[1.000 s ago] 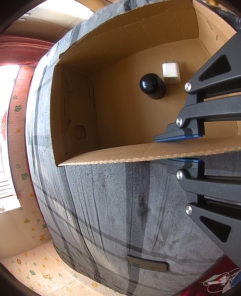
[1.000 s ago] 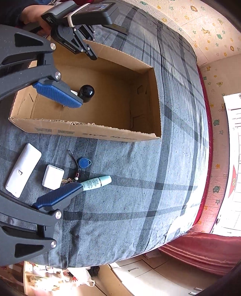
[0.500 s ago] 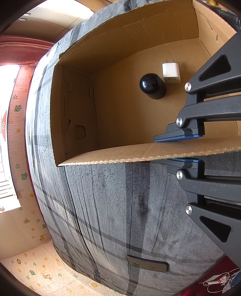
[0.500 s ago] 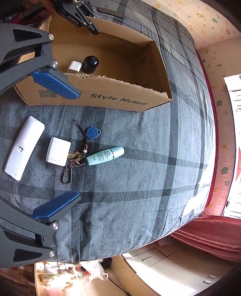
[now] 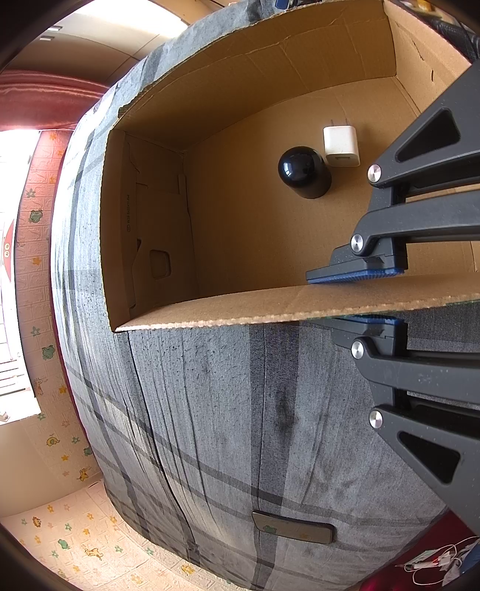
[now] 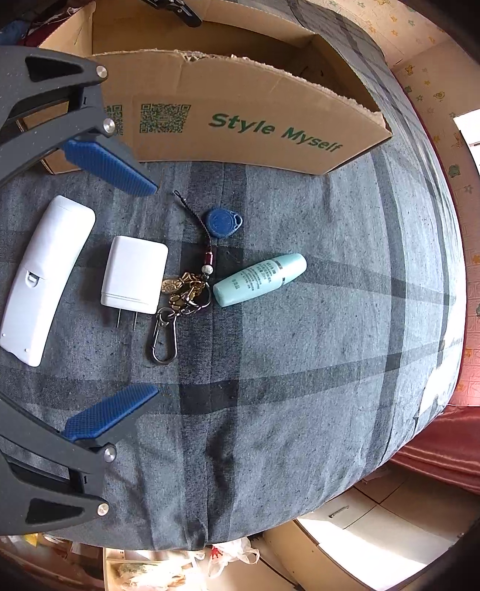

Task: Organize rigid objects
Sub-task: 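Grasp the larger white charger with the right tool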

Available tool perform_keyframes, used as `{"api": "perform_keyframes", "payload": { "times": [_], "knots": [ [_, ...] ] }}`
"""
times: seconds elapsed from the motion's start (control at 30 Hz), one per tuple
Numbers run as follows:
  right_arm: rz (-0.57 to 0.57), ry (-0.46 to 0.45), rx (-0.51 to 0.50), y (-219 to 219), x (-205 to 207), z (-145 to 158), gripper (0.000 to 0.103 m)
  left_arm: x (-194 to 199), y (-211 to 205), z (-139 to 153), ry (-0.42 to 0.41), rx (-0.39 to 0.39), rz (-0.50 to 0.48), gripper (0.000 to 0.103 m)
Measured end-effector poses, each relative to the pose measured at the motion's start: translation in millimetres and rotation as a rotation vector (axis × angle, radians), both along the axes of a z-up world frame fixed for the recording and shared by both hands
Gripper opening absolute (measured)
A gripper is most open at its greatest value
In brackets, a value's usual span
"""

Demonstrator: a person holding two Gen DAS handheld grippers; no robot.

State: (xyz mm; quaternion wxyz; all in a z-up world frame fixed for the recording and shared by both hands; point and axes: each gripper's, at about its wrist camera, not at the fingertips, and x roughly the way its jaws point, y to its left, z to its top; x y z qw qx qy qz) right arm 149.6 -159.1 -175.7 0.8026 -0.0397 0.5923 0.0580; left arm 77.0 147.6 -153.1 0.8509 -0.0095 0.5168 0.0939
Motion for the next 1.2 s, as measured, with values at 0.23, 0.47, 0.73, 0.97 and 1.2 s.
{"api": "perform_keyframes", "payload": {
  "times": [0.23, 0.47, 0.73, 0.97, 1.2],
  "knots": [
    [-0.038, 0.051, 0.010, -7, -2, -29, 0.103, 0, 1, 1, 0.000, -0.001, 0.000, 0.016],
    [-0.059, 0.061, 0.012, -4, -7, -43, 0.103, 0, 1, 1, 0.000, -0.001, 0.000, 0.016],
    [-0.087, 0.090, 0.043, -4, -4, -50, 0.100, 0, 2, 1, 0.000, -0.001, 0.000, 0.016],
    [-0.089, 0.084, 0.036, -1, -2, -48, 0.070, 1, 1, 1, 0.001, 0.002, -0.001, 0.016],
    [-0.089, 0.074, 0.037, -2, -5, -39, 0.070, 1, 2, 1, 0.001, 0.002, -0.001, 0.016]
  ]
}}
